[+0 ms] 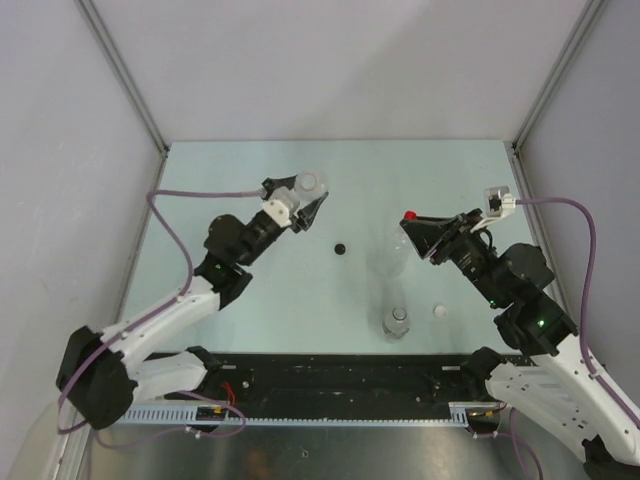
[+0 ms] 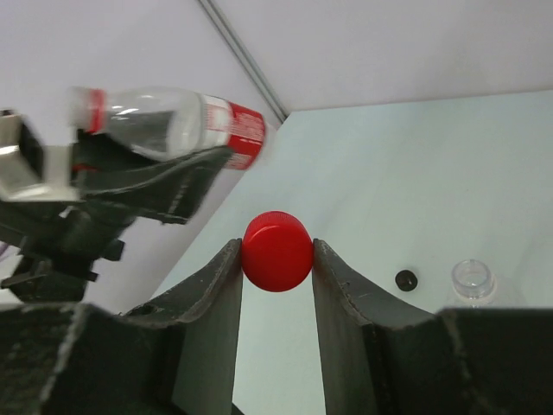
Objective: Screw on the bottle caps
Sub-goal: Pick up the plastic bottle at the center of the board, then screw the bottle cap onto the plastic bottle.
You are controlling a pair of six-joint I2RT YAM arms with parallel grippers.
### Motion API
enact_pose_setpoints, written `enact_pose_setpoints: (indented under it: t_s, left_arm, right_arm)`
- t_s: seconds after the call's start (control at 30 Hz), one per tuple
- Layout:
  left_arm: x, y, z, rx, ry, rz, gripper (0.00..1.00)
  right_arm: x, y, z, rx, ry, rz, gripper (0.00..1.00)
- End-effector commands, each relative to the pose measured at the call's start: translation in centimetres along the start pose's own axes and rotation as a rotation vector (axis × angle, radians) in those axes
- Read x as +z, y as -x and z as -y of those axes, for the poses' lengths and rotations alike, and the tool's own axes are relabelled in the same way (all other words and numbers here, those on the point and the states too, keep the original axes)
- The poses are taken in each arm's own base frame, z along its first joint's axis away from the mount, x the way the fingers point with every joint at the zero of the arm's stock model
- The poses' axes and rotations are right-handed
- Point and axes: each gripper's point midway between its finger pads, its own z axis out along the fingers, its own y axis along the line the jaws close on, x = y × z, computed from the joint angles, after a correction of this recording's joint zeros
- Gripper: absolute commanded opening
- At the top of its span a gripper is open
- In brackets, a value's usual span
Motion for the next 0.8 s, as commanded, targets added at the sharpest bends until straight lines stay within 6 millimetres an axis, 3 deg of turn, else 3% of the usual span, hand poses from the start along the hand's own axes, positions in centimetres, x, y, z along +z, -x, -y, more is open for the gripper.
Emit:
enact_pose_setpoints:
  t_s: [0.0, 0.03, 0.2, 0.37, 0.6, 0.77]
  left_arm:
    - [-0.6, 5.2, 4.3, 0.293, -0.339, 0.16, 0.57]
    - [-0.6, 5.4, 4.9, 0.328, -0.398, 0.156, 0.57]
    - [-0.1, 3.1, 6.7, 0.392, -0.598, 0.008, 0.57]
    - [0.4, -0.4, 5.8, 0.418, -0.59, -0.151, 0.58]
    - [-0.4, -2.7, 6.2, 0.348, -0.607, -0.258, 0.57]
    - [-1.4, -4.0, 6.7, 0.281, -0.627, -0.327, 0.56]
  right_arm:
    - [-0.3, 1.7, -0.6, -0.012, 0.006, 0.038, 0.39]
    - [-0.1, 1.7, -0.9, -0.009, 0.018, 0.03, 0.39]
    - [1.3, 1.3, -1.7, -0.018, 0.046, -0.01, 0.37]
    - [2.9, 1.6, -1.7, -0.061, 0.022, -0.011, 0.36]
    - [4.4, 1.5, -3.1, -0.143, 0.029, -0.025, 0.36]
    - [4.5, -0.9, -3.9, -0.301, 0.091, -0.139, 0.36]
